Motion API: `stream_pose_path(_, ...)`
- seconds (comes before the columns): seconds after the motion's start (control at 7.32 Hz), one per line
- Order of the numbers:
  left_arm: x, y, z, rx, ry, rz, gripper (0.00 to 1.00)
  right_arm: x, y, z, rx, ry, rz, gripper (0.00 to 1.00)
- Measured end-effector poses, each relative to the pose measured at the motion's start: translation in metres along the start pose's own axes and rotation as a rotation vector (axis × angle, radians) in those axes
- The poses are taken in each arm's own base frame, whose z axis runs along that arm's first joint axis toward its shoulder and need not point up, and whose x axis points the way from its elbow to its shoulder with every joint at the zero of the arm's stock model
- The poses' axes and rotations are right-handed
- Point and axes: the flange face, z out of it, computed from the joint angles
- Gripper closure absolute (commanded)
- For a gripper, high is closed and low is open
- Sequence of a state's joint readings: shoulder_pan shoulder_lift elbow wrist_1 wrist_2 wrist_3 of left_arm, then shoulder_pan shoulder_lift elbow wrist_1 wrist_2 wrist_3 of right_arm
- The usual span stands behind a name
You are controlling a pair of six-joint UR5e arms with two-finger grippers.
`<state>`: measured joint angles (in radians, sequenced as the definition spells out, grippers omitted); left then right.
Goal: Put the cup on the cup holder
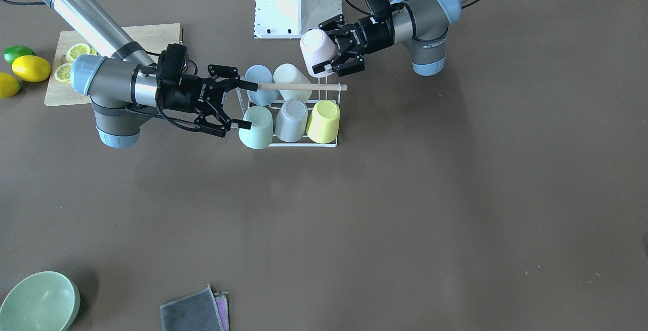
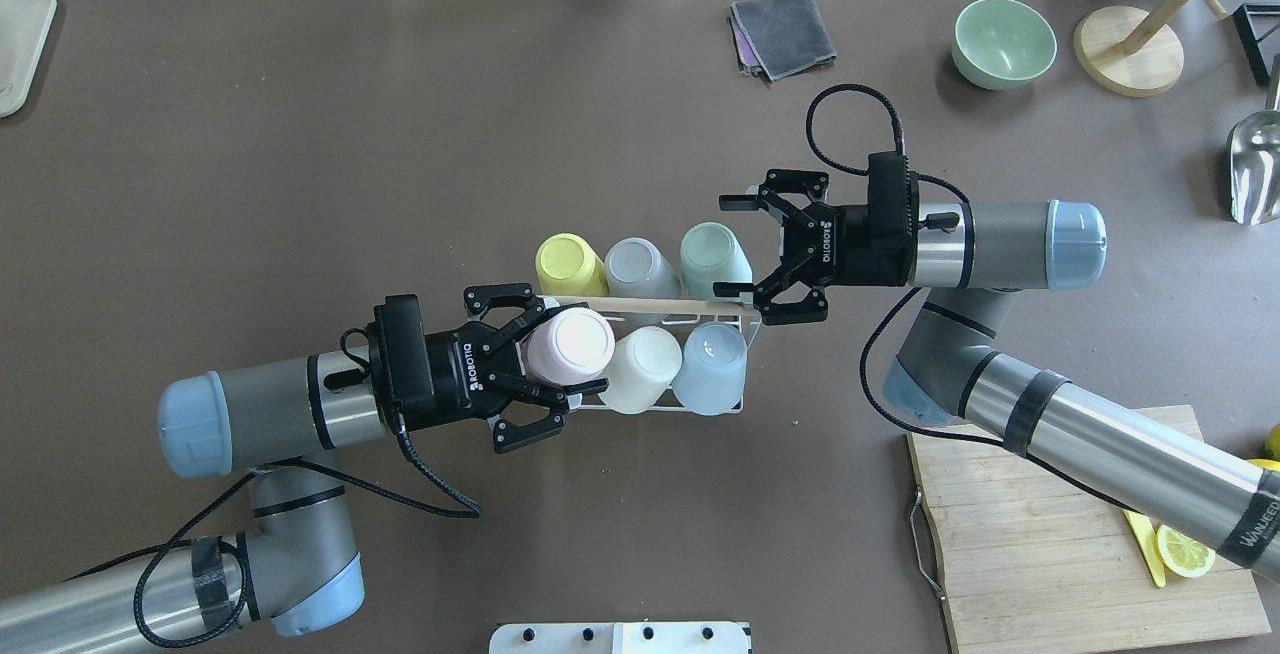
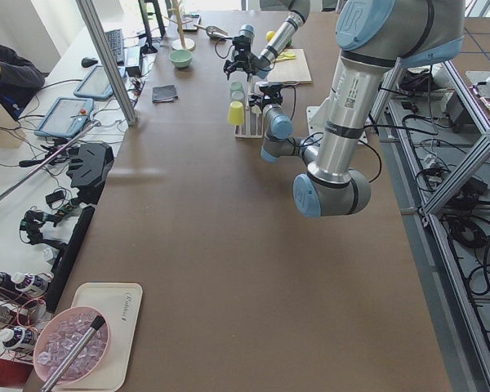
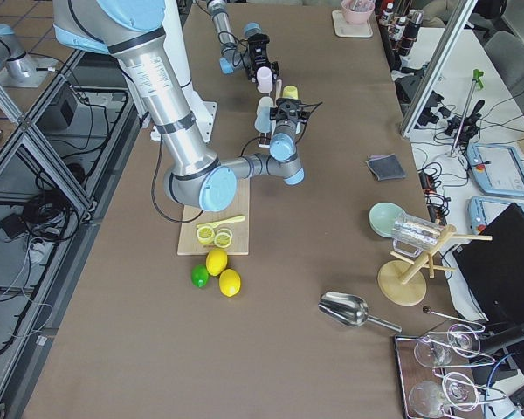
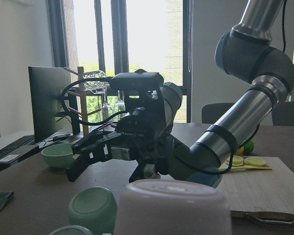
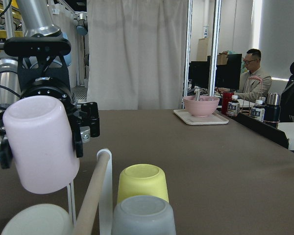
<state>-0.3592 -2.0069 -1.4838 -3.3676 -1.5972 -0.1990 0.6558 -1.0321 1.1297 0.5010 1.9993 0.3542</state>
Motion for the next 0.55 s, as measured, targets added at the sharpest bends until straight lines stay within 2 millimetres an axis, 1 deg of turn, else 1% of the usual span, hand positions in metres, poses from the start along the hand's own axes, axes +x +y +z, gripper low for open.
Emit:
stream_pose_path(0.14, 0.002, 0.000, 0.000, 0.001, 0.003, -0.001, 0.68, 0.006, 0.000, -0.005, -0.010, 0.006, -0.003, 0.00)
stream_pose_path(0.27, 0.002, 0.000, 0.000, 0.002, 0.003, -0.001, 0.01, 0.018, 0.001, -0.018, -0.047, 0.005, -0.003, 0.00)
stream_pose_path(0.55, 0.003, -0.002, 0.000, 0.008, -0.001, -0.002, 0.01, 0.053, 0.003, -0.057, -0.194, 0.002, 0.024, 0.00)
